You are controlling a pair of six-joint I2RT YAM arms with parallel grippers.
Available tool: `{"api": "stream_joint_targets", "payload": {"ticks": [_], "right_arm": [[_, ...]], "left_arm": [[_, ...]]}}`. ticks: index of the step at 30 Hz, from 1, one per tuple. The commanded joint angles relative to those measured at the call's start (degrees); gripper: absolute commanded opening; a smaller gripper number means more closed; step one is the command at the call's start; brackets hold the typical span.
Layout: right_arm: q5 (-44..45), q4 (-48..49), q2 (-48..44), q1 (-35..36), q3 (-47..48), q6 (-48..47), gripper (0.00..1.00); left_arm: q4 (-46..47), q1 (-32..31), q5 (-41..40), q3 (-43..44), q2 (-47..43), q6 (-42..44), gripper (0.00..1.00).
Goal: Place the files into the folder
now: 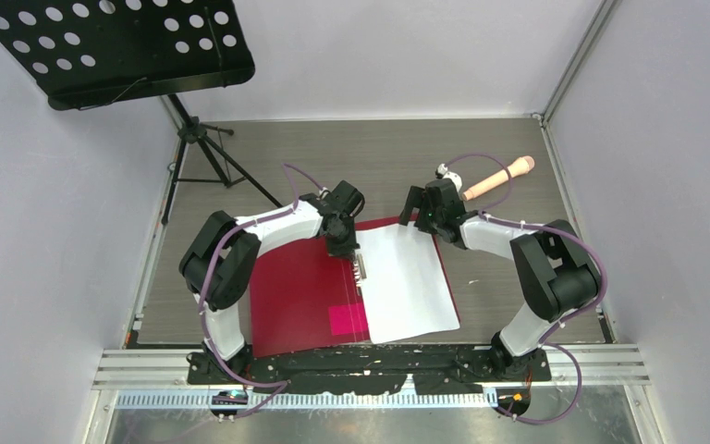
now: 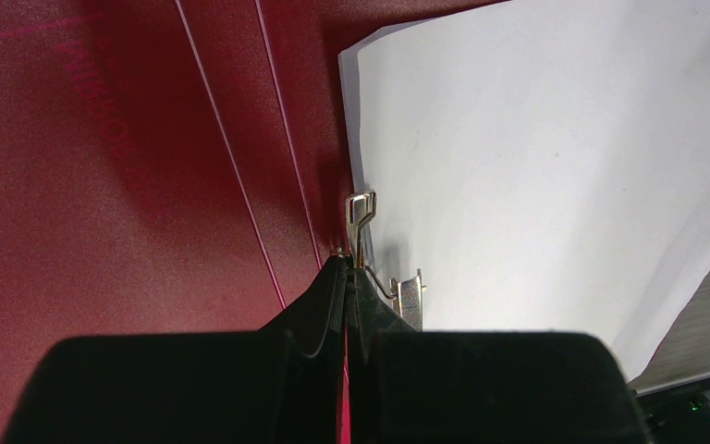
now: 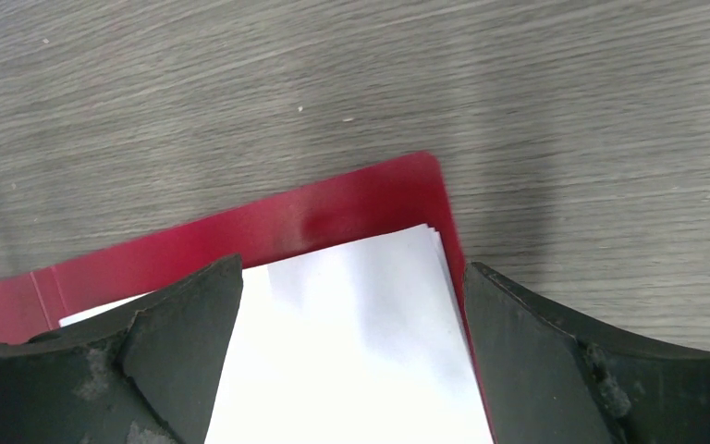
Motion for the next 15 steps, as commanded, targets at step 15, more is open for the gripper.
{"api": "stream_joint_targets", "payload": {"ticks": [15], "right_arm": [[2.8, -30.2, -37.3, 8.3, -14.6, 4.7, 0.82]], "left_arm": [[-0.1, 0.4, 0.0, 0.5, -4.9, 1.5, 0.0]]}}
